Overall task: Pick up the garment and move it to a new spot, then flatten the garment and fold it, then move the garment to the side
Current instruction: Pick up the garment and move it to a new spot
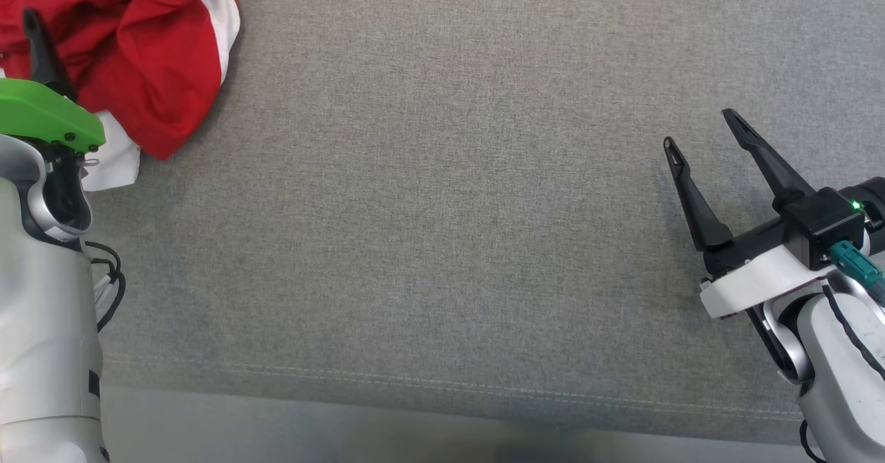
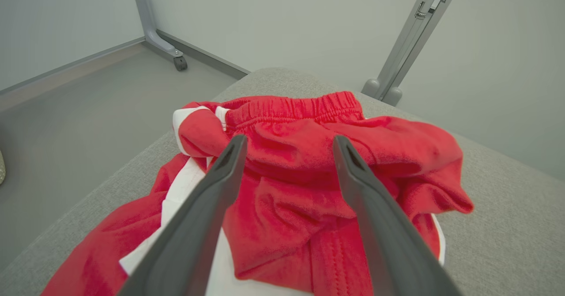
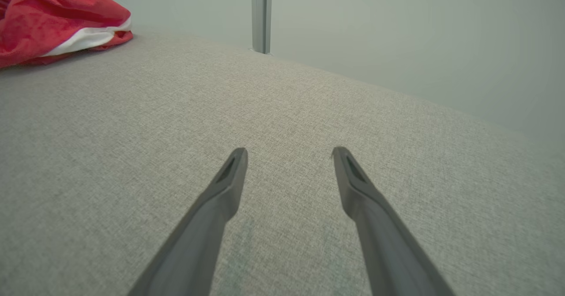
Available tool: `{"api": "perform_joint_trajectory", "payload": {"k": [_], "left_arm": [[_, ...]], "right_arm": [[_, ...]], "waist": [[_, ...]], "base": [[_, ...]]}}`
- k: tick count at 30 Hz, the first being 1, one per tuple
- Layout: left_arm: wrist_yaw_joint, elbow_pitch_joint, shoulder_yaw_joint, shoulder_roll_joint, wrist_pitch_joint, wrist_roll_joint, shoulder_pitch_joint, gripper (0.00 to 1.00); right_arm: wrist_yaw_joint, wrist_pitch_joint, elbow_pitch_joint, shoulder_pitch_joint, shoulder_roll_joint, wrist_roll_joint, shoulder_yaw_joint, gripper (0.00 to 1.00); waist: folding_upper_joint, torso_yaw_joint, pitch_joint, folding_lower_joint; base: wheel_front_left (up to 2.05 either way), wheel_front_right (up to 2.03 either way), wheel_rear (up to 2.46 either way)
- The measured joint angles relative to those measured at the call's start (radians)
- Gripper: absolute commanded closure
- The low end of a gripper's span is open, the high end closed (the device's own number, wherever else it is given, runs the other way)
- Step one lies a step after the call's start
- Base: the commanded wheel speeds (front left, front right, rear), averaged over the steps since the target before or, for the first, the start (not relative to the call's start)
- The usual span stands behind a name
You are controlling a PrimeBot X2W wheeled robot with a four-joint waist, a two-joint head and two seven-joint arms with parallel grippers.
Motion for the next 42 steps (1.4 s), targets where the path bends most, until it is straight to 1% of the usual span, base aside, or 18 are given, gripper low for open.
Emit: {"api": "perform_joint_trajectory", "payload": {"k": [5,12,13,14,15,16,17,19,20,24,26,28,30,33,35,37,42], "left_arm": [[-0.001,0.051,0.0,0.007,0.013,0.0,-0.022,0.0],[-0.026,0.108,-0.003,0.006,0.017,-0.006,-0.075,0.0],[-0.028,0.115,-0.003,0.004,0.018,-0.01,-0.079,0.03],[-0.032,0.124,-0.002,0.003,0.021,-0.015,-0.083,0.24],[-0.035,0.134,-0.002,0.003,0.021,-0.016,-0.084,0.62],[-0.035,0.143,-0.002,0.002,0.021,-0.017,-0.084,0.84],[-0.035,0.152,-0.002,0.002,0.021,-0.018,-0.085,1.0],[-0.037,0.17,-0.002,0.002,0.021,-0.018,-0.088,1.0],[-0.044,0.179,-0.003,0.002,0.021,-0.018,-0.09,1.0],[-0.054,0.207,-0.006,-0.002,0.021,-0.021,-0.101,1.0],[-0.054,0.221,-0.006,-0.008,0.02,-0.025,-0.103,1.0],[-0.066,0.228,-0.007,-0.021,0.007,-0.038,-0.103,1.0],[-0.09,0.228,-0.024,-0.051,-0.005,-0.047,-0.103,1.0],[-0.127,0.227,-0.07,-0.13,-0.022,-0.052,-0.103,1.0],[-0.145,0.226,-0.109,-0.167,-0.03,-0.055,-0.099,1.0],[-0.155,0.222,-0.143,-0.17,-0.036,-0.056,-0.088,1.0],[-0.163,0.204,-0.244,-0.147,-0.041,-0.081,-0.007,1.0]], "right_arm": [[0.0,0.007,-0.015,0.003,0.001,0.0,0.006,0.0],[-0.001,0.009,-0.024,0.009,0.001,0.0,0.001,0.0],[-0.001,0.009,-0.025,0.01,0.001,0.0,0.001,0.0],[-0.002,0.009,-0.026,0.011,0.002,0.0,0.001,0.0],[-0.002,0.009,-0.027,0.013,0.003,0.0,0.001,0.0],[-0.002,0.009,-0.027,0.015,0.003,0.0,0.001,0.0],[-0.002,0.009,-0.027,0.016,0.004,0.001,0.001,0.0],[-0.002,0.009,-0.028,0.018,0.004,0.002,0.001,0.0],[-0.01,0.009,-0.027,0.018,0.005,0.002,0.001,0.0],[-0.01,0.009,-0.026,0.021,0.009,0.005,0.0,0.0],[-0.01,0.008,-0.023,0.023,0.012,0.01,0.0,0.0],[-0.01,0.005,-0.018,0.023,0.017,0.012,0.001,0.0],[-0.011,-0.001,-0.009,0.024,0.02,0.018,0.001,0.0],[-0.011,-0.007,0.009,0.028,0.027,0.026,0.001,0.0],[-0.011,-0.012,0.02,0.031,0.039,0.028,0.004,0.0],[-0.01,-0.018,0.032,0.034,0.053,0.034,0.013,0.0],[-0.009,-0.027,0.061,0.035,0.086,0.042,0.036,0.0]], "waist": [[0.0,-0.01,0.007,0.0],[0.0,-0.023,0.018,0.0],[0.0,-0.024,0.018,0.0],[0.0,-0.025,0.019,0.0],[0.0,-0.026,0.019,0.0],[0.0,-0.027,0.019,0.0],[0.0,-0.027,0.019,0.0],[0.0,-0.029,0.017,0.0],[0.0,-0.03,0.016,0.0],[0.0,-0.031,0.006,0.0],[0.0,-0.032,-0.001,0.0],[0.0,-0.032,-0.009,0.0],[0.0,-0.033,-0.02,0.0],[0.0,-0.033,-0.038,0.0],[0.0,-0.033,-0.054,0.0],[0.0,-0.034,-0.07,0.0],[0.0,-0.045,-0.116,0.0]], "base": [[0.0,0.0,0.0],[0.0,0.0,0.0],[0.0,0.0,0.0],[0.0,0.0,0.0],[0.0,0.0,0.0],[0.0,0.0,0.0],[0.0,0.0,0.0],[0.0,0.0,0.0],[0.0,0.0,0.0],[0.0,0.0,0.0],[0.0,0.0,0.0],[0.0,0.0,0.0],[0.0,0.0,0.0],[0.0,0.0,0.0],[0.0,0.0,0.0],[0.0,0.0,0.0],[0.0,0.0,0.0]]}}
